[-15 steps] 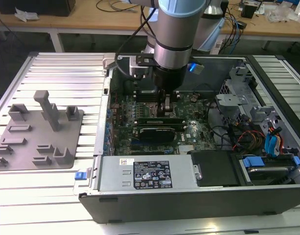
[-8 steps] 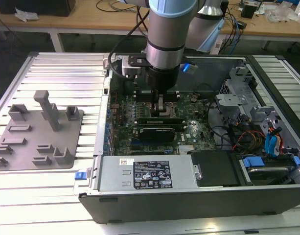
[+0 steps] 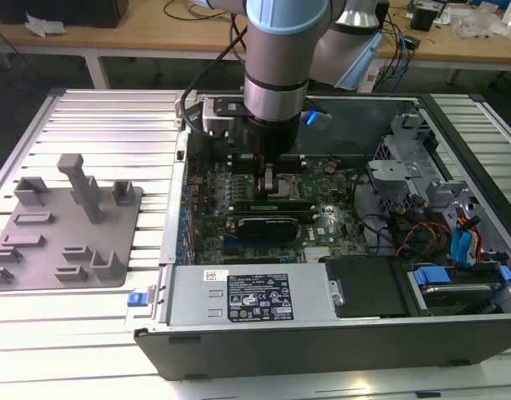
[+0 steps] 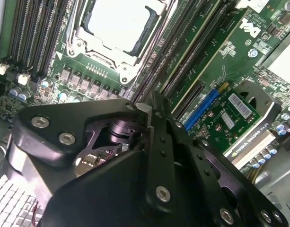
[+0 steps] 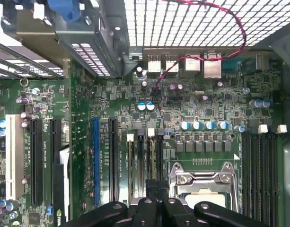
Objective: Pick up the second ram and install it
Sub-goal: 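Press down the second ram until it locks into place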
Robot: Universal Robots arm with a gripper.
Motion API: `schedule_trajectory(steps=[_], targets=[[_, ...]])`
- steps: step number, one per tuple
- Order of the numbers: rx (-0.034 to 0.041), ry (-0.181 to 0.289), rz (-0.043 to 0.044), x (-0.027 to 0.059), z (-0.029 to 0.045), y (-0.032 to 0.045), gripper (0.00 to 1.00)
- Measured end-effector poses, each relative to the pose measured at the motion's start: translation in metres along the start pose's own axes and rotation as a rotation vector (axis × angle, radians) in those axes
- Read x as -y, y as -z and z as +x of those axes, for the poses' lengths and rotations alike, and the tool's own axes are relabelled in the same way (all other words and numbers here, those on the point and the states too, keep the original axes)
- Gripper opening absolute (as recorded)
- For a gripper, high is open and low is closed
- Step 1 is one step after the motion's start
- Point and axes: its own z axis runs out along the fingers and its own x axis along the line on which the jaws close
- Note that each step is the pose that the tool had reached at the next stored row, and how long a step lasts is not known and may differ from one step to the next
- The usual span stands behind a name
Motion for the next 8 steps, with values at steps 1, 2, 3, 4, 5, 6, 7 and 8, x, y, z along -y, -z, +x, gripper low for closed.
schedule_trajectory(steps=[1, 2, 3, 4, 5, 6, 7, 8], targets=[[0.0000, 0.000, 0.0001, -0.0009, 0.0000, -0.0018, 0.08], [-0.0001, 0.000, 0.0002, -0.0013, 0.0001, -0.0025, 0.08], [0.0000, 0.000, 0.0003, -0.0018, 0.0001, -0.0044, 0.08], [-0.0003, 0.000, 0.0002, -0.0020, 0.0002, -0.0054, 0.08], [-0.0002, 0.000, 0.0002, -0.0022, 0.0001, -0.0062, 0.08], [-0.0003, 0.000, 0.0002, -0.0023, 0.0002, -0.0076, 0.08], [-0.0004, 0.000, 0.0002, -0.0024, 0.0002, -0.0076, 0.08], [-0.0001, 0.000, 0.0003, -0.0023, 0.0002, -0.0078, 0.08]])
